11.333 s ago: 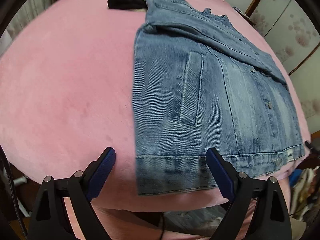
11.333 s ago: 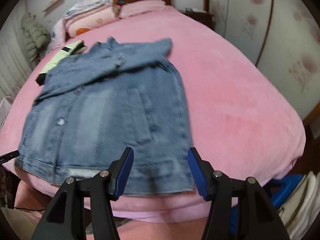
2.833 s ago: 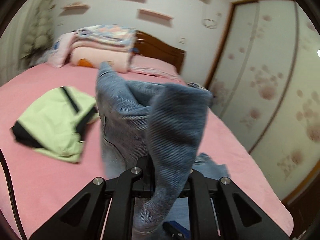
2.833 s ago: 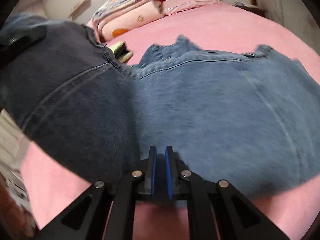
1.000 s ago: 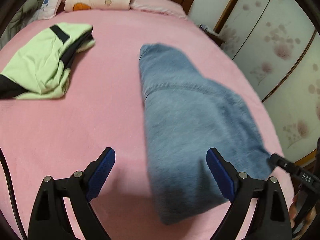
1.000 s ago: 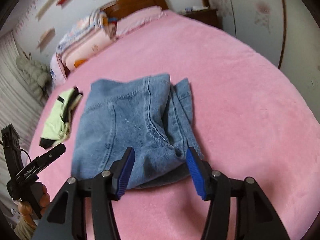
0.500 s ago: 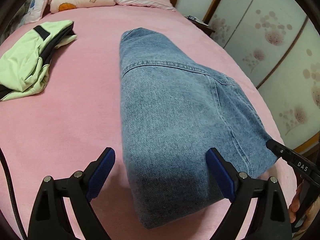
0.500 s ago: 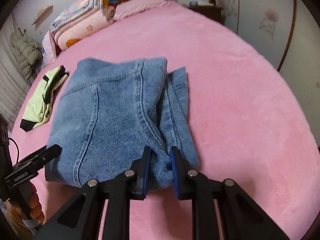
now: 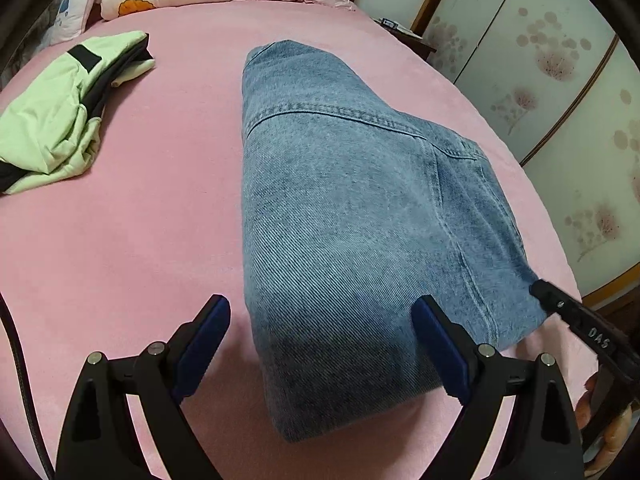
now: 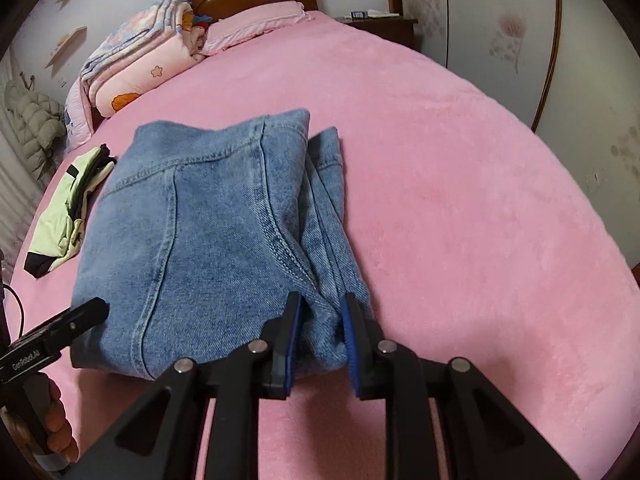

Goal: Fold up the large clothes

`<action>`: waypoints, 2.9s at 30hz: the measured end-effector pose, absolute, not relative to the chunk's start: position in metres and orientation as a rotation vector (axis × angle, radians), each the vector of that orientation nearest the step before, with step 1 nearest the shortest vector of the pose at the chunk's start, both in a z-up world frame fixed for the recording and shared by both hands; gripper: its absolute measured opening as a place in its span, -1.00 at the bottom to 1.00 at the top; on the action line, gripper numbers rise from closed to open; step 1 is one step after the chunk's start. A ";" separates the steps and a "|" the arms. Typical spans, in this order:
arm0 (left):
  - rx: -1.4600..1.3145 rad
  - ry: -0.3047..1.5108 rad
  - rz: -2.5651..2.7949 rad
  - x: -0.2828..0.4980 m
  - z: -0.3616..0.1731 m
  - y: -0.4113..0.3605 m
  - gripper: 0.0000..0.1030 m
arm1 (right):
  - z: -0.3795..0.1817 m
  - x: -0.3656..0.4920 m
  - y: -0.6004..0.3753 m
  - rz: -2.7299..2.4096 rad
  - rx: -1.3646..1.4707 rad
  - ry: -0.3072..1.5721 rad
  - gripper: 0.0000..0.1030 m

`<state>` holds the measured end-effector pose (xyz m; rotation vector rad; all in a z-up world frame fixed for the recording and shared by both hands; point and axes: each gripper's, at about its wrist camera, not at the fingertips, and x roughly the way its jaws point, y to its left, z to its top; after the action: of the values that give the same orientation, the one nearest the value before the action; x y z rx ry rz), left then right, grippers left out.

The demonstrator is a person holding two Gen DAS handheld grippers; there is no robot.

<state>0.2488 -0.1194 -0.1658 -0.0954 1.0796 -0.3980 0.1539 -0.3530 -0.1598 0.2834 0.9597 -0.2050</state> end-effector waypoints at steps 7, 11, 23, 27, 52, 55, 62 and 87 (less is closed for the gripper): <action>0.005 1.073 -0.398 0.224 -0.135 -0.127 0.79 | -0.134 0.135 -0.354 -0.199 0.328 0.942 -0.29; 0.008 1.026 -0.408 0.203 -0.111 -0.124 0.79 | -0.123 0.121 -0.346 -0.186 0.341 0.929 -0.26; -0.061 0.999 -0.489 0.175 -0.059 -0.104 0.79 | -0.082 0.092 -0.317 -0.072 0.331 0.882 0.38; -0.060 1.019 -0.541 0.172 -0.045 -0.101 0.83 | -0.060 0.088 -0.307 -0.047 0.294 0.854 0.40; -0.144 1.138 -0.557 0.286 -0.004 -0.092 0.99 | 0.020 0.171 -0.336 0.084 0.209 0.881 0.99; -0.115 1.165 -0.525 0.309 -0.023 -0.101 0.99 | -0.002 0.201 -0.351 0.110 0.246 0.948 0.99; -0.148 1.282 -0.537 0.351 -0.095 -0.115 0.99 | -0.081 0.260 -0.380 0.126 0.286 1.126 0.99; -0.314 1.373 -0.680 0.377 -0.220 -0.136 0.99 | -0.230 0.319 -0.398 0.326 0.582 1.358 1.00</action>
<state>0.3770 -0.1359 -0.2199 -0.3138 1.3734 -0.6800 0.3193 -0.3976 -0.2305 0.5818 1.3582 0.3265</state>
